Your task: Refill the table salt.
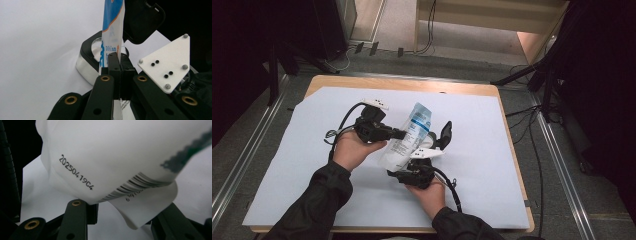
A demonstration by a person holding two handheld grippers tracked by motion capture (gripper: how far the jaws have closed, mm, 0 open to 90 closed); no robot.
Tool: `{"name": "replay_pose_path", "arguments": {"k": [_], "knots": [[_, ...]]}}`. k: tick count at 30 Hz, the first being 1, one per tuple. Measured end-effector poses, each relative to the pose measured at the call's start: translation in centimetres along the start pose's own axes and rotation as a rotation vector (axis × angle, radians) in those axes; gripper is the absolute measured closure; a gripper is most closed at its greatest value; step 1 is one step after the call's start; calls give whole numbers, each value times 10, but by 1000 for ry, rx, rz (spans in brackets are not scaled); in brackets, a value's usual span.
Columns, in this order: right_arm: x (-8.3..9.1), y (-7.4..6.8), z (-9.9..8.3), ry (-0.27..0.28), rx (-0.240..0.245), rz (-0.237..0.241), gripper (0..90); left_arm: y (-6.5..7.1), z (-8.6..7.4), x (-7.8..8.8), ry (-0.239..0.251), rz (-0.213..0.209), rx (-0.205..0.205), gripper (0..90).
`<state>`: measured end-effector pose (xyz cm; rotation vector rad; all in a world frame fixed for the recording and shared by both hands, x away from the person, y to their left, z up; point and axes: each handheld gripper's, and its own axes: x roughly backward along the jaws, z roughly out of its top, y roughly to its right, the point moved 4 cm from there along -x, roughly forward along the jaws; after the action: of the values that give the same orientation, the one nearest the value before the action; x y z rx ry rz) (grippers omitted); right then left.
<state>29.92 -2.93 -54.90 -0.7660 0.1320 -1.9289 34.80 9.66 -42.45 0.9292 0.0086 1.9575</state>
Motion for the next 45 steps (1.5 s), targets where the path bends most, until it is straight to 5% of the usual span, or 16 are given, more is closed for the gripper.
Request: {"name": "replay_pose_path", "arguments": {"k": [25,45], "knots": [[8,4,0,-2,-7,-36,634,9,-6,20,-26,-72,-53,900],[12,3,7,-7,9,-38,623,12,-5,28,24,-82,-81,900]]}}
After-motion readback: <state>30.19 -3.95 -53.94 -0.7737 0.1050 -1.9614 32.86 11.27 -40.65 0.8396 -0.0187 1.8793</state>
